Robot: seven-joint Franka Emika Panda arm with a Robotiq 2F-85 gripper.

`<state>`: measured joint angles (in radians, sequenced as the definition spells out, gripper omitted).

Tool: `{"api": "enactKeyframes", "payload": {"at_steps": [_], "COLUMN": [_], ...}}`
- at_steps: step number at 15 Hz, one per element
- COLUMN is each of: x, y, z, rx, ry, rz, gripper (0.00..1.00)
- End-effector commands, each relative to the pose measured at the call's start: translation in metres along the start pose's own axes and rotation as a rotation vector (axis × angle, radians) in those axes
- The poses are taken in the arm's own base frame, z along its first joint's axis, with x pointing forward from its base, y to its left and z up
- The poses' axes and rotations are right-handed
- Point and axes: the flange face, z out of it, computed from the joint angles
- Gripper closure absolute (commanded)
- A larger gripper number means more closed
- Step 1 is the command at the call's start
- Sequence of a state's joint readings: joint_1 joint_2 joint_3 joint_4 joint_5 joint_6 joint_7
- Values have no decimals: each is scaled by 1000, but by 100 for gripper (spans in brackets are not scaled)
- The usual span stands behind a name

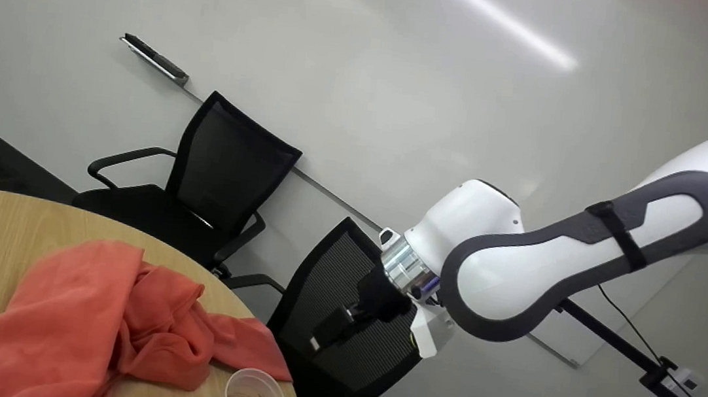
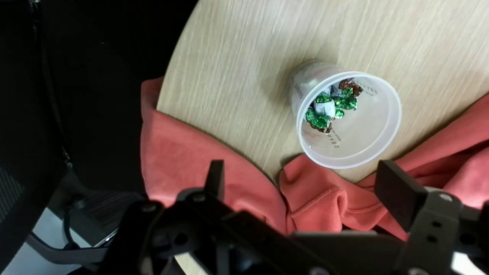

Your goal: Pick the green cup and pour its contents on the white plate

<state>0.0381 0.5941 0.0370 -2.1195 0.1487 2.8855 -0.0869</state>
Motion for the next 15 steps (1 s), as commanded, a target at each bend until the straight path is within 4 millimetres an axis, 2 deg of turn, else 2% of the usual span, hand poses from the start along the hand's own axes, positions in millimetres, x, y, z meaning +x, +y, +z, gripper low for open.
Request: {"api": "enactKeyframes", "payload": {"at_steps": [1, 8, 12, 13, 14, 15], "x": [20, 23, 26, 27, 27, 29], "y": [0, 3, 2, 1, 0, -1], "z": [25, 83, 104, 108, 112, 115], "rx": [9, -1, 11, 16, 17, 16], "ry": [-20, -127, -167, -172, -176, -177], "rz": [57, 97, 108, 108, 108, 107], "gripper": [0, 0, 0, 9, 28, 34]}}
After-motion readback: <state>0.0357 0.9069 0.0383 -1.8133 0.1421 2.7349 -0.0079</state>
